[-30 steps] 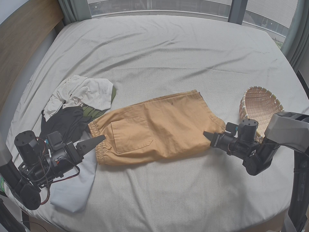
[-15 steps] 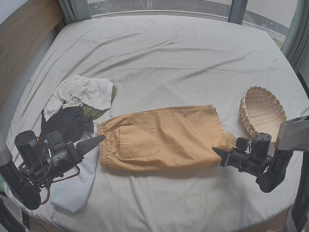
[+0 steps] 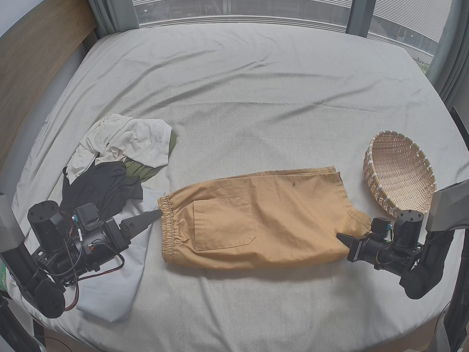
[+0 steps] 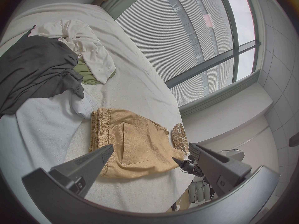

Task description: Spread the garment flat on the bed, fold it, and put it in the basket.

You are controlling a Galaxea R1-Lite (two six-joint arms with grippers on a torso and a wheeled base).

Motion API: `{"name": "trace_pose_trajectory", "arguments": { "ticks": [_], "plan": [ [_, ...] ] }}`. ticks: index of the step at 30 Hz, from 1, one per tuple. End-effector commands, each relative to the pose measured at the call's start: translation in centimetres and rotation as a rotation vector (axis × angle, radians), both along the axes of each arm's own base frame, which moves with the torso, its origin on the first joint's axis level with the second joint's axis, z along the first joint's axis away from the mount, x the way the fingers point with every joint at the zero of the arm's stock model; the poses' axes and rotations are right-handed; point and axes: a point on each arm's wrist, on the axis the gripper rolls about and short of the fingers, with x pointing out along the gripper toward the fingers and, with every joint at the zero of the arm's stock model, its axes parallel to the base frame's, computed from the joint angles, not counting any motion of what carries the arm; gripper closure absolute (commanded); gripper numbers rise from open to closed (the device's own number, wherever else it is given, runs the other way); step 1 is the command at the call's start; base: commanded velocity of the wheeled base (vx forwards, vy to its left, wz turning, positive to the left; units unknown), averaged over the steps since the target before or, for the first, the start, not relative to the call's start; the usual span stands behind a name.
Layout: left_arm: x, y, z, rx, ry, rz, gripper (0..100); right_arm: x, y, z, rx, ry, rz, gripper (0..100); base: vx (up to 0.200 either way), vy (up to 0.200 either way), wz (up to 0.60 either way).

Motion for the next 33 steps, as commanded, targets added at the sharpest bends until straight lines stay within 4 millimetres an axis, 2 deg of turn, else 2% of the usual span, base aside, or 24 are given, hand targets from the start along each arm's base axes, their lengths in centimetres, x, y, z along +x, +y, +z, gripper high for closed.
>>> {"name": "trace_pose_trajectory", "arguments": {
  "ticks": [1, 2, 3, 9, 13, 18, 20, 25, 33],
  "plan": [
    [0.1, 0.0, -0.1, 0.001, 0.006, 0.001, 0, -0.3, -0.2, -0.1, -0.002, 0.011, -0.006, 100, 0.0, 0.0, 0.0],
    [0.1, 0.0, -0.1, 0.0, 0.003, -0.001, 0, -0.4, -0.2, -0.1, -0.003, 0.016, -0.006, 100, 0.0, 0.0, 0.0],
    [0.0, 0.0, -0.1, 0.0, 0.004, -0.001, 0, -0.4, -0.2, -0.1, -0.001, 0.016, -0.005, 0, 0.0, 0.0, 0.0],
    [0.1, 0.0, -0.1, 0.001, 0.006, -0.001, 0, -0.9, -0.2, 0.0, -0.019, 0.02, -0.018, 0, 0.0, 0.0, 0.0],
    [0.1, 0.0, -0.1, 0.001, 0.006, -0.001, 0, -1.7, -0.4, 0.7, -0.018, 0.011, -0.023, 0, 0.0, 0.0, 0.0],
    [0.1, 0.0, 0.0, 0.0, 0.0, -0.001, 0, -2.3, -1.5, 2.9, -0.018, -0.061, -0.109, 0, 0.0, 0.0, 0.0],
    [0.1, 0.0, 0.0, 0.0, 0.0, -0.001, 0, -2.7, -1.9, 4.5, -0.006, -0.117, -0.127, 0, 0.0, 0.0, 0.0],
    [0.2, -0.1, -0.1, 0.002, 0.0, 0.002, 0, -3.4, -2.4, 6.3, 0.006, -0.189, -0.144, 0, 0.0, 0.0, 0.0],
    [0.2, -0.1, -0.4, 0.012, 0.011, 0.006, 0, -2.6, -2.2, 8.3, 0.025, -0.289, -0.135, 0, 0.0, 0.0, 0.0]
  ]
}}
